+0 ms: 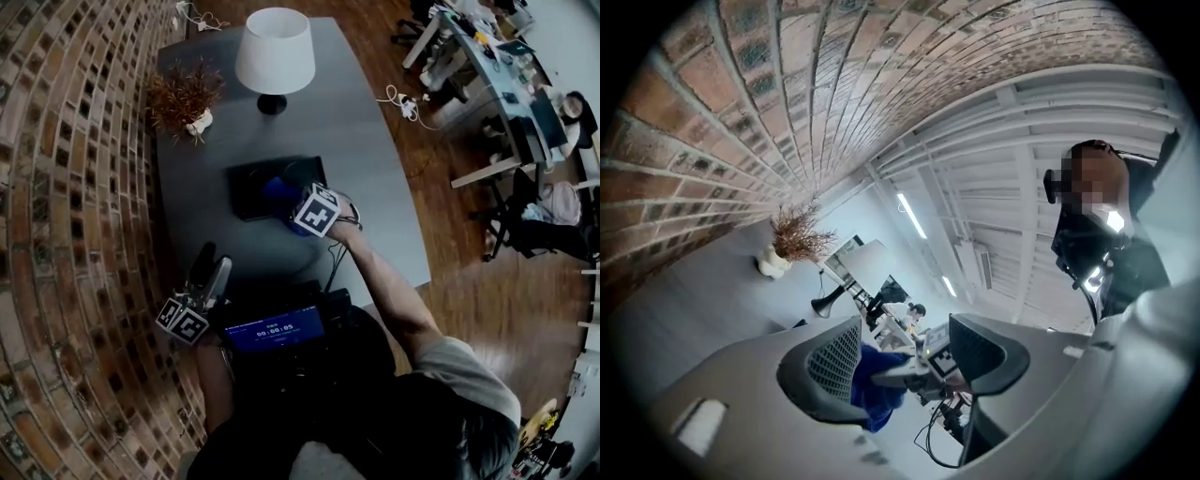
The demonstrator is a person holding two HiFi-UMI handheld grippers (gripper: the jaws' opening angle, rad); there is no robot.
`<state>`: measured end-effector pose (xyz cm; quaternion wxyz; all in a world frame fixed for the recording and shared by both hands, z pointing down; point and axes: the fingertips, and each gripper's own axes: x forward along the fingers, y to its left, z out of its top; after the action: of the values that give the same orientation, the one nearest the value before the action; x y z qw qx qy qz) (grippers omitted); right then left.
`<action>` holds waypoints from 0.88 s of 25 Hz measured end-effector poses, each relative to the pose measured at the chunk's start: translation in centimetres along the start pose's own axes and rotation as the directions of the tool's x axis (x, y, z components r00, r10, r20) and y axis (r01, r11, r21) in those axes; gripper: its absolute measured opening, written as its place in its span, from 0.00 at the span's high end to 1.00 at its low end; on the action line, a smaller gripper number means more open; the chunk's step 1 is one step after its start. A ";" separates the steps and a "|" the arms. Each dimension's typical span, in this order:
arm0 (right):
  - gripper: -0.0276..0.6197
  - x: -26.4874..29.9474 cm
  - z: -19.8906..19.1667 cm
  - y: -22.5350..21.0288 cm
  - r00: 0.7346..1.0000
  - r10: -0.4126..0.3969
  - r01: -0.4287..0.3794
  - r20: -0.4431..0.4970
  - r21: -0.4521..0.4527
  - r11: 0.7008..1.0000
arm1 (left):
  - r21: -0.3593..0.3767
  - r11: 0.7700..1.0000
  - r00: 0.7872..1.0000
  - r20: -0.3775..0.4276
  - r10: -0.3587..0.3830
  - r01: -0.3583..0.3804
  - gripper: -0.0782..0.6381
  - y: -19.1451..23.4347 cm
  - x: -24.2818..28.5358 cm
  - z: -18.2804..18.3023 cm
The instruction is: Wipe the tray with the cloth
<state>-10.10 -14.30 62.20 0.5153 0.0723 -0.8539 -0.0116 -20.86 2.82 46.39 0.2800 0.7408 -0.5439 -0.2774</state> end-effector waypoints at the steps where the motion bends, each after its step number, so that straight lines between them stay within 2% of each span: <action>1: 0.73 -0.7 0.7 -2.9 0.996 -0.080 0.079 0.034 0.034 0.996 | 0.000 1.000 1.000 -0.002 -0.005 0.005 0.50 -0.1 0.1 -0.1; 3: 0.73 -1.3 2.1 -8.4 0.976 -0.205 0.196 0.079 0.110 0.974 | 0.008 1.000 1.000 -0.004 -0.016 0.016 0.50 -0.5 0.4 -0.2; 4: 0.73 -1.0 2.4 -10.3 0.970 -0.228 0.216 0.081 0.140 0.966 | 0.012 1.000 1.000 -0.004 -0.018 0.018 0.50 -0.7 0.4 -0.1; 6: 0.73 1.1 1.6 -11.8 0.977 -0.209 0.200 0.036 0.166 0.966 | 0.016 1.000 1.000 0.002 -0.016 0.016 0.50 -1.0 0.3 0.1; 8: 0.72 3.1 0.2 -10.9 0.984 -0.175 0.178 -0.030 0.122 0.976 | 0.021 1.000 1.000 0.010 -0.009 0.009 0.50 -1.2 0.0 0.4; 10: 0.73 3.3 -0.6 -8.1 0.986 -0.149 0.152 -0.077 0.038 0.988 | 0.026 1.000 1.000 0.016 0.005 -0.006 0.50 -1.1 -0.5 0.6; 12: 0.76 2.5 -1.3 -4.0 0.989 -0.073 0.070 -0.126 -0.030 0.997 | 0.018 0.999 0.999 0.022 0.026 -0.027 0.50 -0.4 -1.0 0.7; 14: 0.76 1.3 -2.2 -0.5 0.984 0.020 -0.033 -0.178 -0.072 0.997 | 0.008 0.999 0.999 0.021 0.043 -0.044 0.50 0.2 -1.4 0.5; 15: 0.75 0.7 -2.4 -0.1 0.983 0.031 -0.047 -0.184 -0.082 0.996 | 0.005 0.999 0.999 0.018 0.046 -0.046 0.50 0.4 -1.4 0.3; 16: 0.75 0.2 -2.4 -0.8 0.985 0.006 -0.021 -0.170 -0.084 0.996 | 0.003 0.999 0.999 0.015 0.045 -0.045 0.50 0.4 -1.3 0.1; 18: 0.74 -0.5 -1.4 -4.9 0.989 -0.108 0.103 -0.104 -0.053 0.993 | 0.005 0.999 0.999 0.007 0.033 -0.033 0.50 0.1 -1.0 -0.1; 20: 0.73 -0.8 0.2 -9.7 0.975 -0.221 0.222 -0.030 0.011 0.975 | 0.016 1.000 1.000 -0.004 0.014 -0.014 0.50 -0.6 -0.5 -0.2; 22: 0.73 0.2 0.4 -12.7 0.969 -0.246 0.246 -0.022 0.049 0.968 | 0.026 1.000 1.000 -0.010 -0.003 0.003 0.50 -1.0 0.2 -0.1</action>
<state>-9.17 -26.89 61.01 0.5146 0.1909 -0.8342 -0.0530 -20.06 2.89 45.70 0.2727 0.7466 -0.5448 -0.2671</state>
